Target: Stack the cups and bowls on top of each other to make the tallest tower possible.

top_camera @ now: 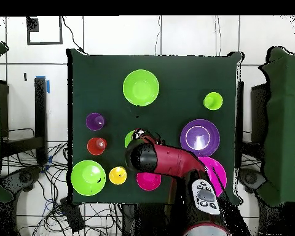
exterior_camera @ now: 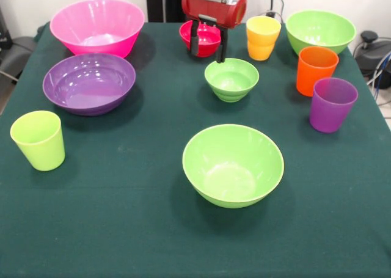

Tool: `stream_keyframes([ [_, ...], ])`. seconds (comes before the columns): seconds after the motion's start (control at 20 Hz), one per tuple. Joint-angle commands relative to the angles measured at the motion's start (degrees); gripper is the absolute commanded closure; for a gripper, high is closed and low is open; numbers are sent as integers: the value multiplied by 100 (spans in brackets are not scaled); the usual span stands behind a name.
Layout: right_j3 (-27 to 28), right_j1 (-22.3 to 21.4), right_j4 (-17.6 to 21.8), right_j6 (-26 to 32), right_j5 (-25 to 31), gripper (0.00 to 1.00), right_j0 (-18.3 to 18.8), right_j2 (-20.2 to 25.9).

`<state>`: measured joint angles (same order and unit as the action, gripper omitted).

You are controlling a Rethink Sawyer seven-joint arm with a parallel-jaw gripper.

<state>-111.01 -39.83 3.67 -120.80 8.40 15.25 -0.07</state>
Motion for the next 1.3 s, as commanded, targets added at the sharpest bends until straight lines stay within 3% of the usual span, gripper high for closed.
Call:
stream_keyframes([
  [0.05,226,179,120,-195,520,0,-44,430],
  [0.35,242,183,185,-108,485,0,24,488],
  [0.9,616,409,634,749,827,0,1034,1104],
  [1.3,865,629,1044,856,878,0,1386,1369],
])
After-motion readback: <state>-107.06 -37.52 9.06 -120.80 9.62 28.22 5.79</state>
